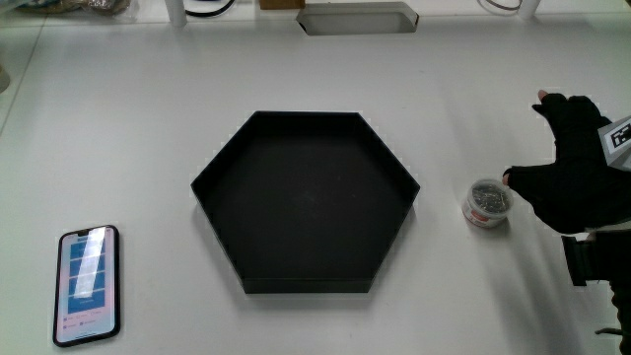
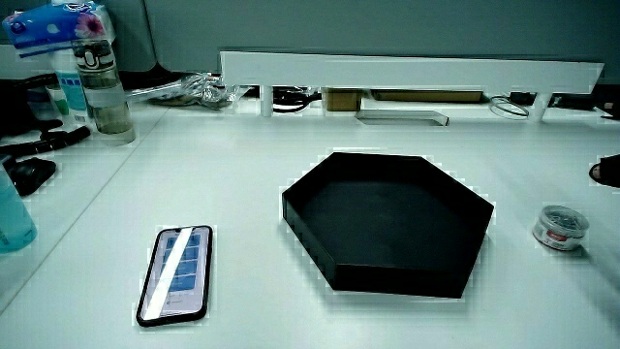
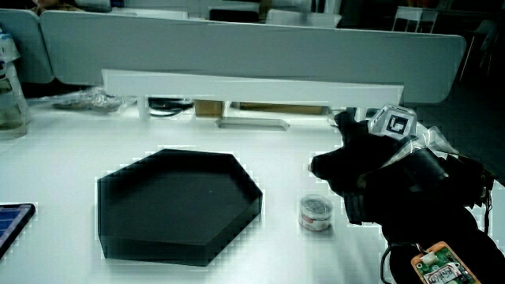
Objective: Pick paper clip from desk
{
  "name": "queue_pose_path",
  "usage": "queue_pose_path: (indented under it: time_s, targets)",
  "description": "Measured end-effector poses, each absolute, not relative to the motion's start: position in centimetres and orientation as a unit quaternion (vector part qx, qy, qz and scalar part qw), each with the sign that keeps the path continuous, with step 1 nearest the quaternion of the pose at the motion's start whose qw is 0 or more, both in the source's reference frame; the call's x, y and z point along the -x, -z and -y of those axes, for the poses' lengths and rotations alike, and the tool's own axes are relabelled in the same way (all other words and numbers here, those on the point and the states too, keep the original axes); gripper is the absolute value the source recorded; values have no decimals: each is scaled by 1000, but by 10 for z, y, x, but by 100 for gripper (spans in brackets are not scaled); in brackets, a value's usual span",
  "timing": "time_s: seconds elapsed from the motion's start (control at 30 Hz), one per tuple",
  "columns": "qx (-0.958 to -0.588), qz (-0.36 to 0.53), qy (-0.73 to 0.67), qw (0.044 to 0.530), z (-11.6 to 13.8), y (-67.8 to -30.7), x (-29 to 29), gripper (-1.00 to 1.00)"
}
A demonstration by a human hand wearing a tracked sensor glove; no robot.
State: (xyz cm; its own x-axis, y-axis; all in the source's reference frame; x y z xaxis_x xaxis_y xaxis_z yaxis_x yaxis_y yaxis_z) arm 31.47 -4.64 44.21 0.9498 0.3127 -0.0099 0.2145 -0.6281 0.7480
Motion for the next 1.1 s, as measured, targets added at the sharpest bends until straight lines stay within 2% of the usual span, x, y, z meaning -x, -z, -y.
queue_pose_path:
  time_s: [0.2, 0.23, 0.6, 0.67, 1.03, 1.1]
  targets:
    - [-882, -143, -33, 448, 41, -463, -308, 0]
    - [-892, -132, -16, 432, 40, -458, -301, 0]
    - [-847, -122, 27, 517, 30, -488, -294, 0]
    - [-848, -124, 30, 514, 29, -492, -294, 0]
    - [-862, -133, 12, 489, 26, -498, -298, 100]
    - [-864, -135, 8, 486, 26, -497, -299, 100]
